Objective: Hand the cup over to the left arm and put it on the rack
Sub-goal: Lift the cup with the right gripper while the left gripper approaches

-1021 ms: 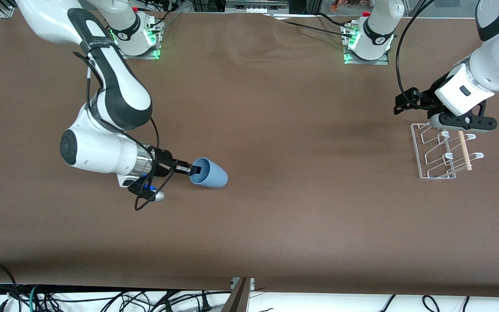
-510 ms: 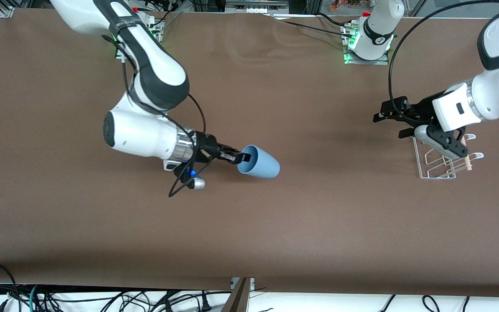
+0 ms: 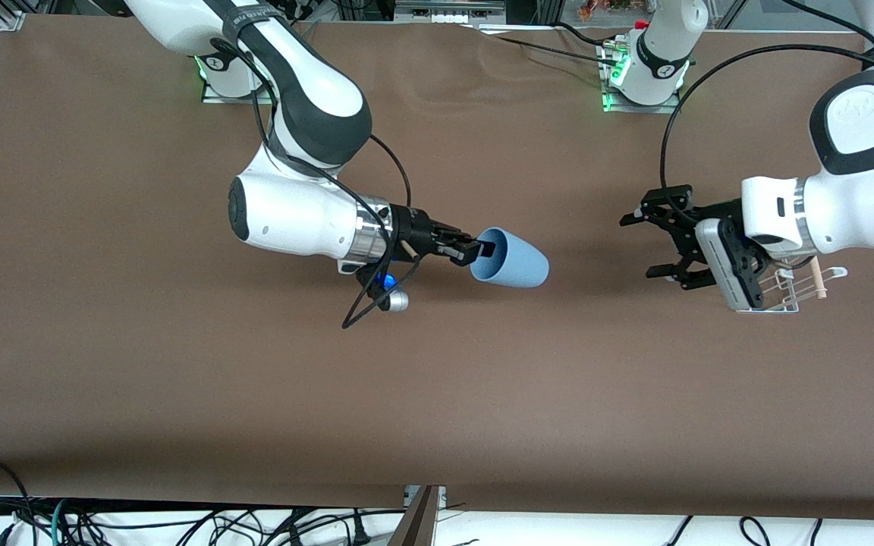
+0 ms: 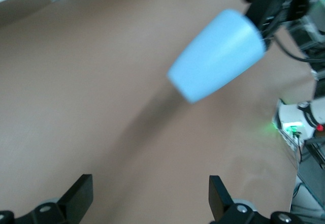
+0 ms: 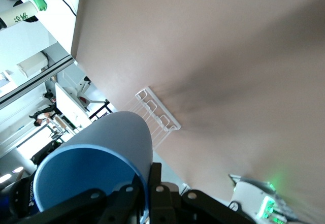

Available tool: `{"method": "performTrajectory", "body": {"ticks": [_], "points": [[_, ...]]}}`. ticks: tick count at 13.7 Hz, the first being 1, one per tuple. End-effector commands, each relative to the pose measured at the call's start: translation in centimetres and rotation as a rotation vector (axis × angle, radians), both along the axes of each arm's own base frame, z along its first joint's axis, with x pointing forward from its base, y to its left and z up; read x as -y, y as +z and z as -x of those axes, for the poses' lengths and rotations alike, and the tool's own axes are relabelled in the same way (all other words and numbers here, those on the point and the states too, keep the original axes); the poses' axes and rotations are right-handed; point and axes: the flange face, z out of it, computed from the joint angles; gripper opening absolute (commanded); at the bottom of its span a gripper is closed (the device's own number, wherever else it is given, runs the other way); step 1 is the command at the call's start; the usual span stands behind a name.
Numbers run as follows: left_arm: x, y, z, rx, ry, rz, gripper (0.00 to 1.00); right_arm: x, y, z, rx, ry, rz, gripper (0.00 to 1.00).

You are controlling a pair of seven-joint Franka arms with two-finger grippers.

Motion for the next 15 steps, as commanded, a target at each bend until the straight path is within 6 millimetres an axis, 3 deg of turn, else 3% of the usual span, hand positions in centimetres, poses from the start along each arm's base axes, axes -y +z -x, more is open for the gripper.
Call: {"method": "performTrajectory", "body": {"ticks": [1, 4, 8, 10, 11, 13, 15], "points": [[2.8, 0.2, -0.7, 0.134, -0.128, 0.075, 1.0, -1.1, 0.9, -0.2, -0.051, -0.044, -0.059, 0.0], [5.8, 0.4, 0.0, 0.207, -0.233, 0.096, 1.0, -1.5, 1.1, 0.1, -0.086, -0.066, -0.073, 0.0], [6.4, 0.9, -0.6, 0.325, -0.26, 0.121, 1.0, -1.8, 1.2, 0.3, -0.099, -0.068, -0.075, 0.0], [7.6, 0.9, -0.6, 0.347, -0.263, 0.118, 1.0, -1.8, 1.2, 0.3, -0.099, -0.068, -0.075, 0.0], [8.1, 0.5, -0.6, 0.358, -0.256, 0.111, 1.0, -1.8, 1.2, 0.3, -0.099, -0.068, -0.075, 0.0], [11.1, 0.3, 0.0, 0.396, -0.271, 0.097, 1.0, -1.8, 1.2, 0.3, -0.099, -0.068, -0.075, 0.0], [11.0, -0.7, -0.3, 0.396, -0.282, 0.08, 1.0, -1.8, 1.2, 0.3, -0.099, -0.068, -0.075, 0.0]]}}
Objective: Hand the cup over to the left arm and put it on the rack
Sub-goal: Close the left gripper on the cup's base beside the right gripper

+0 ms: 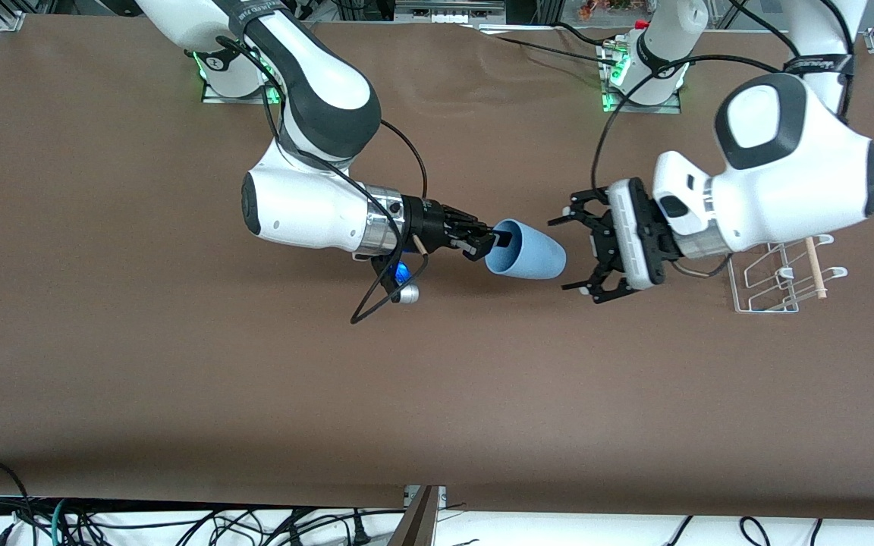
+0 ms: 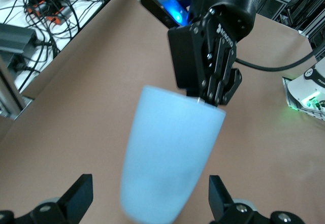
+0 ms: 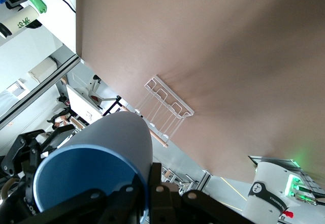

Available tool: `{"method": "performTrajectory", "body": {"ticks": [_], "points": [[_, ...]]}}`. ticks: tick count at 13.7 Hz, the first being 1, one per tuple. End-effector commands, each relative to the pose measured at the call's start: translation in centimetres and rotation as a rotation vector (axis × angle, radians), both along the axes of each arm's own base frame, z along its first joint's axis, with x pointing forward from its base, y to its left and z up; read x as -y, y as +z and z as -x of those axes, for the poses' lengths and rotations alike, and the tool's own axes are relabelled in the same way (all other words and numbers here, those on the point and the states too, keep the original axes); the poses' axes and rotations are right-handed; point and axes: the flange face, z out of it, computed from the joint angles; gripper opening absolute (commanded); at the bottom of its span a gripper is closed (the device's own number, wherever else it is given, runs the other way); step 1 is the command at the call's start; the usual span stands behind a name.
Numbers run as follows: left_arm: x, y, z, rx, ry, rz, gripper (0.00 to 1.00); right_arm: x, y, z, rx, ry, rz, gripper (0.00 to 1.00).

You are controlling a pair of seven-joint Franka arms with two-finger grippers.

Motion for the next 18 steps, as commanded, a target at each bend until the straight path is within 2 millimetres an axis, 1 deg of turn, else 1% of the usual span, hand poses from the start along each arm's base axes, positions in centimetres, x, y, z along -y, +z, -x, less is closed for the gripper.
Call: {"method": "performTrajectory", "body": {"ticks": [1, 3, 4, 6, 7, 8, 9, 10, 11, 12, 14, 15, 16, 18], "points": [[0.2, -1.0, -0.4, 0.051, -0.043, -0.009, 1.0, -0.6, 0.6, -0.3, -0.009, -0.012, -0.034, 0.0], [0.2, -2.3, -0.1, 0.059, -0.083, -0.019, 1.0, -0.6, 0.6, -0.3, -0.006, -0.01, -0.033, 0.0], [0.1, -2.3, 0.0, 0.074, -0.101, -0.018, 1.0, -0.6, 0.6, -0.3, -0.007, -0.011, -0.034, 0.0], [0.2, -2.8, 0.1, 0.076, -0.112, -0.016, 1.0, -0.6, 0.6, -0.3, -0.007, -0.011, -0.034, 0.0], [0.6, -2.8, 0.2, 0.074, -0.113, -0.009, 0.99, -0.5, 0.6, -0.4, -0.007, -0.012, -0.034, 0.0], [0.8, -2.6, 0.3, 0.078, -0.116, -0.009, 0.8, -0.5, 0.6, -0.4, -0.006, -0.012, -0.033, 0.0], [0.8, -2.8, 0.3, 0.075, -0.116, -0.01, 0.51, -0.5, 0.6, -0.4, -0.009, -0.013, -0.034, 0.0], [0.9, -2.8, 0.3, 0.074, -0.119, -0.009, 0.27, -0.5, 0.6, -0.4, -0.008, -0.011, -0.034, 0.0], [1.0, -2.8, 0.4, 0.074, -0.121, -0.009, 0.12, -0.5, 0.6, -0.4, -0.009, -0.013, -0.034, 0.0], [1.1, -2.8, 0.4, 0.071, -0.125, -0.01, 0.06, -0.5, 0.6, -0.4, -0.009, -0.013, -0.034, 0.0], [0.9, -2.7, 0.5, 0.068, -0.129, -0.01, 0.05, -0.5, 0.6, -0.4, -0.01, -0.012, -0.034, 0.0], [1.0, -2.5, 0.6, 0.061, -0.134, -0.009, 0.05, -0.5, 0.6, -0.4, -0.007, -0.01, -0.034, 0.11], [1.0, -2.5, 0.6, 0.06, -0.136, -0.009, 0.05, -0.5, 0.7, -0.4, 0.003, -0.005, -0.034, 0.99], [0.8, -2.0, 0.8, 0.052, -0.139, -0.009, 0.06, 0.4, 1.0, -0.9, 0.007, -0.016, -0.034, 1.0]]}}
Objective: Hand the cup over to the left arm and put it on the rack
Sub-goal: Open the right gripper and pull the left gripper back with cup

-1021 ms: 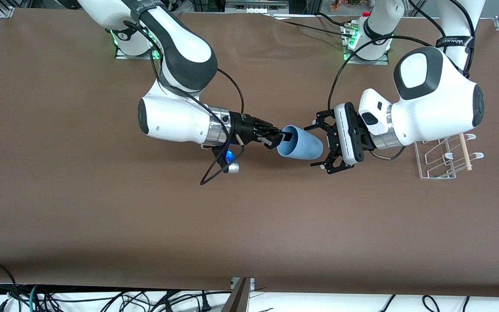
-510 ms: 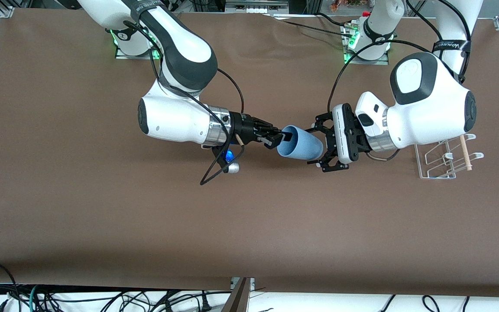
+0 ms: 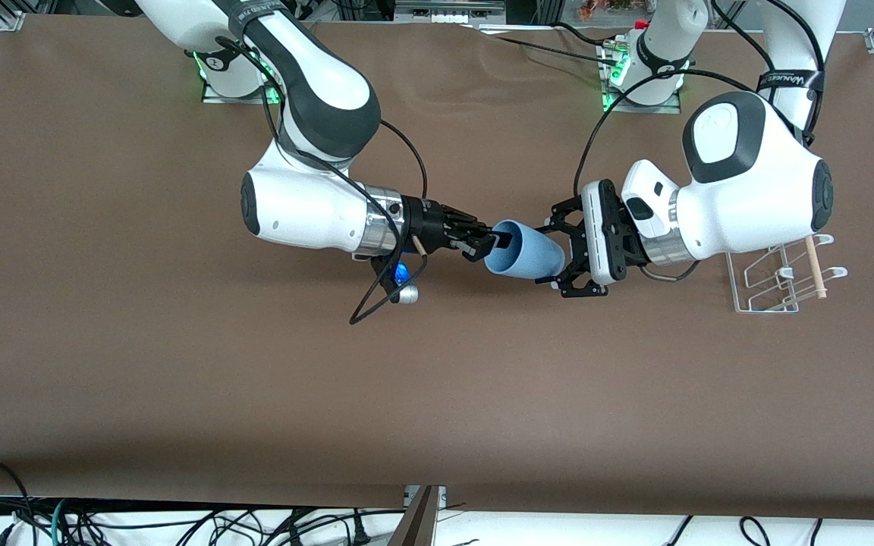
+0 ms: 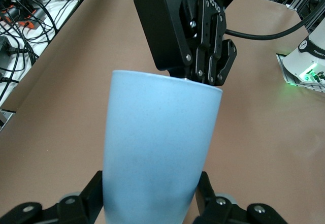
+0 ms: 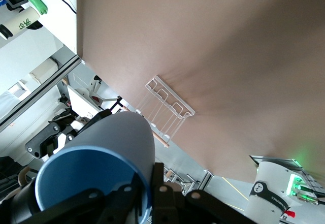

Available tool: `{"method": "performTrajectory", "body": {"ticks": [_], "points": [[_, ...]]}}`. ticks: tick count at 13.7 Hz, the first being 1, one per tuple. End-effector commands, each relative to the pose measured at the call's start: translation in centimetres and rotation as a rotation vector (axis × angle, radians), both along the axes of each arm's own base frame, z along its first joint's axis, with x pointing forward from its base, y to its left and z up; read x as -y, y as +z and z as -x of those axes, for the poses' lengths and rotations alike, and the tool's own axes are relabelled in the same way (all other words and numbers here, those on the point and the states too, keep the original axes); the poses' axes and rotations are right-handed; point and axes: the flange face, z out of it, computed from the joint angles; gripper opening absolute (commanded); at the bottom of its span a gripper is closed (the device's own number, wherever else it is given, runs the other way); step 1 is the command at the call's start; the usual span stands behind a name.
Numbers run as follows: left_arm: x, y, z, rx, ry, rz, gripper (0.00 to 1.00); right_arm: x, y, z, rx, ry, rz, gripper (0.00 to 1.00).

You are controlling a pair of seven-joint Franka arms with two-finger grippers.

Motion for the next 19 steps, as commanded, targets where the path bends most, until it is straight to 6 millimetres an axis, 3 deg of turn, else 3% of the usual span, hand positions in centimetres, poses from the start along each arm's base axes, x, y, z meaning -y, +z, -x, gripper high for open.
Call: {"method": "performTrajectory", "body": {"ticks": [1, 4, 6, 8, 10, 14, 16, 19], "points": [[-0.3, 1.0, 0.7, -0.012, -0.023, -0.005, 0.06, 0.9, 1.2, -1.2, 0.011, -0.013, -0.032, 1.0], [-1.3, 1.2, 0.9, -0.041, -0.042, -0.016, 0.06, 4.0, 1.4, -3.0, -0.009, -0.017, -0.031, 1.0], [-3.3, 2.3, 1.1, -0.054, -0.048, -0.037, 0.06, 6.3, 1.2, -4.1, -0.034, -0.002, -0.029, 1.0], [-5.9, 1.9, 1.2, -0.119, -0.033, -0.119, 0.06, 9.2, 3.3, -4.7, -0.024, 0.02, -0.023, 1.0], [-8.0, 1.9, 1.7, -0.184, -0.009, -0.242, 0.06, 11.2, 3.1, -5.4, -0.036, 0.037, -0.008, 1.0], [-11.7, 1.8, 3.4, -0.291, 0.022, -0.55, 0.05, 14.1, 1.8, -5.6, 0.083, 0.151, 0.251, 1.0], [-15.5, 2.6, 3.5, -0.333, 0.073, -0.693, 0.04, 16.6, 0.7, -5.9, 0.128, 0.244, 0.352, 1.0], [-17.9, 4.0, 4.2, -0.394, 0.159, -0.978, 0.04, 21.1, -0.7, -6.4, 0.212, 0.412, 0.555, 1.0]]}}
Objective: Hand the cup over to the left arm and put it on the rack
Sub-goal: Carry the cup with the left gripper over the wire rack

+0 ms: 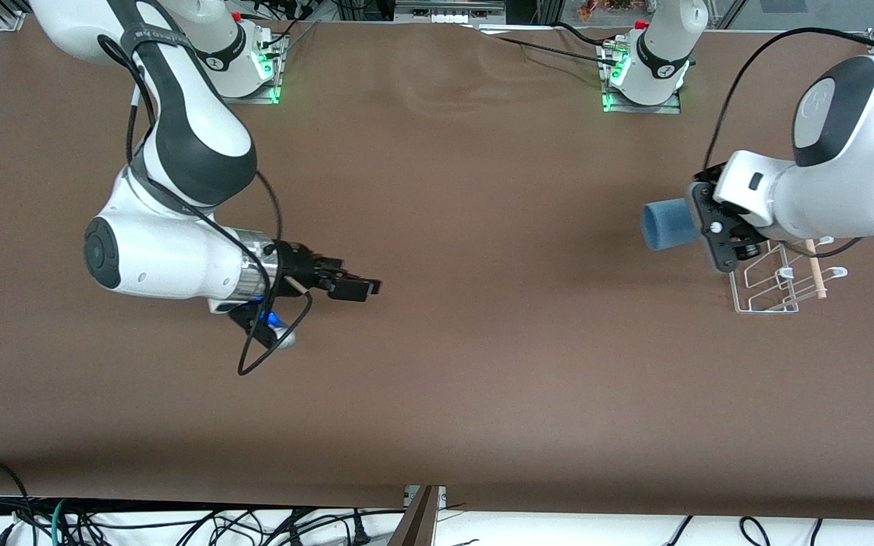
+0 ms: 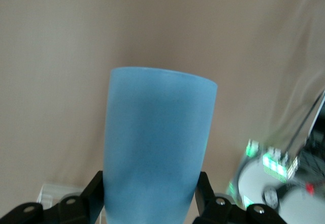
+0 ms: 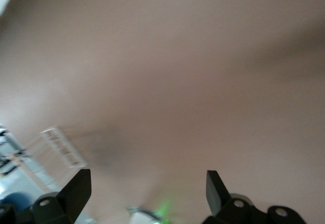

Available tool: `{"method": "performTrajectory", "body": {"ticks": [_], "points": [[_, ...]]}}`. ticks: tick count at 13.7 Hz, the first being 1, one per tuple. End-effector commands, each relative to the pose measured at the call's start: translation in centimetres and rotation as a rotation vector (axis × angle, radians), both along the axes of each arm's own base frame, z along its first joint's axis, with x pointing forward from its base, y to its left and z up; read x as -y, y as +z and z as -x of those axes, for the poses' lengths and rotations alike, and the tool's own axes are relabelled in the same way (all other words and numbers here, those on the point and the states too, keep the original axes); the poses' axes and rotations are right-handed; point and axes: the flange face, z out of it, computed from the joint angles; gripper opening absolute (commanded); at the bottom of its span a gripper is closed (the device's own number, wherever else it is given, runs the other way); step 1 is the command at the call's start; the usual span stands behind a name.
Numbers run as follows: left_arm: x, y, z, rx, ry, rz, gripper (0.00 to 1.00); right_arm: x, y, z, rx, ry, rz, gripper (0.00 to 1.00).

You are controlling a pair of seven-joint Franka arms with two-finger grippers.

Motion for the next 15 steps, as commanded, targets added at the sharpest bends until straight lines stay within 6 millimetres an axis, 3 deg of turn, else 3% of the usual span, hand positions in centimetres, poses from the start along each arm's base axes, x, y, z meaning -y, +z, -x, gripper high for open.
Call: {"method": "performTrajectory", "body": {"ticks": [1, 5, 10, 12, 15], "points": [[-0.8, 1.5, 0.6, -0.015, 0.081, -0.259, 0.05, 3.9, -0.1, -0.2, 0.053, 0.126, 0.156, 1.0], [-1.8, -3.7, -0.4, -0.095, 0.018, -0.576, 0.07, 10.2, 0.3, -0.9, 0.129, 0.269, 0.431, 1.0], [-3.9, -11.2, -0.1, -0.142, -0.161, -1.012, 0.04, 19.4, 4.8, 0.2, 0.205, 0.452, 0.51, 1.0], [-3.9, -13.3, 0.4, -0.058, -0.234, -1.138, 0.03, 21.2, 8.0, 2.2, 0.224, 0.427, 0.523, 1.0], [-4.5, -15.8, 1.1, 0.006, -0.252, -1.164, 0.03, 21.1, 11.5, 5.3, 0.252, 0.421, 0.55, 1.0]]}}
